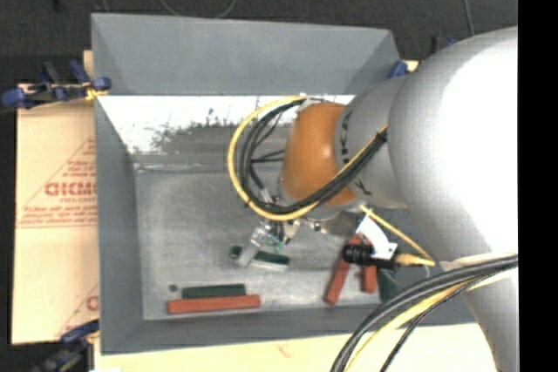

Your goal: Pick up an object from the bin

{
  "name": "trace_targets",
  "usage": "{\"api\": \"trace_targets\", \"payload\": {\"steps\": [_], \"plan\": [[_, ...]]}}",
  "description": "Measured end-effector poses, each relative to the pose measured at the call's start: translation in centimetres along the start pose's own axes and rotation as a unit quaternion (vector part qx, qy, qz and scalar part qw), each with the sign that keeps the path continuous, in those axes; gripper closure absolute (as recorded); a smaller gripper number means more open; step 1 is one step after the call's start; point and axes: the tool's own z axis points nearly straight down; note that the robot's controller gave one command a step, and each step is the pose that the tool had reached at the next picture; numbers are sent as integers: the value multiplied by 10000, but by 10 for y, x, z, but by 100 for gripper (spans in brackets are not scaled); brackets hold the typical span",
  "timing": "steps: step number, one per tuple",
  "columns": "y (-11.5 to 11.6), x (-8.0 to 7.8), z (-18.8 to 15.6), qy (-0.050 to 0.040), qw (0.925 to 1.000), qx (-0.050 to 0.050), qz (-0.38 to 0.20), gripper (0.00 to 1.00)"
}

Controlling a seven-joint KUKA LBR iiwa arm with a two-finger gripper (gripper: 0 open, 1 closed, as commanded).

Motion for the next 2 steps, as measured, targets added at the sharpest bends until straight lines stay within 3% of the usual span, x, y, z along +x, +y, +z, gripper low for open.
{"api": "trace_targets", "payload": {"steps": [1,2], "plan": [[1,-2,-2,-32,10000,-21,6,100],[2,-5,-122,-26,10000,-31,-19,100]]}}
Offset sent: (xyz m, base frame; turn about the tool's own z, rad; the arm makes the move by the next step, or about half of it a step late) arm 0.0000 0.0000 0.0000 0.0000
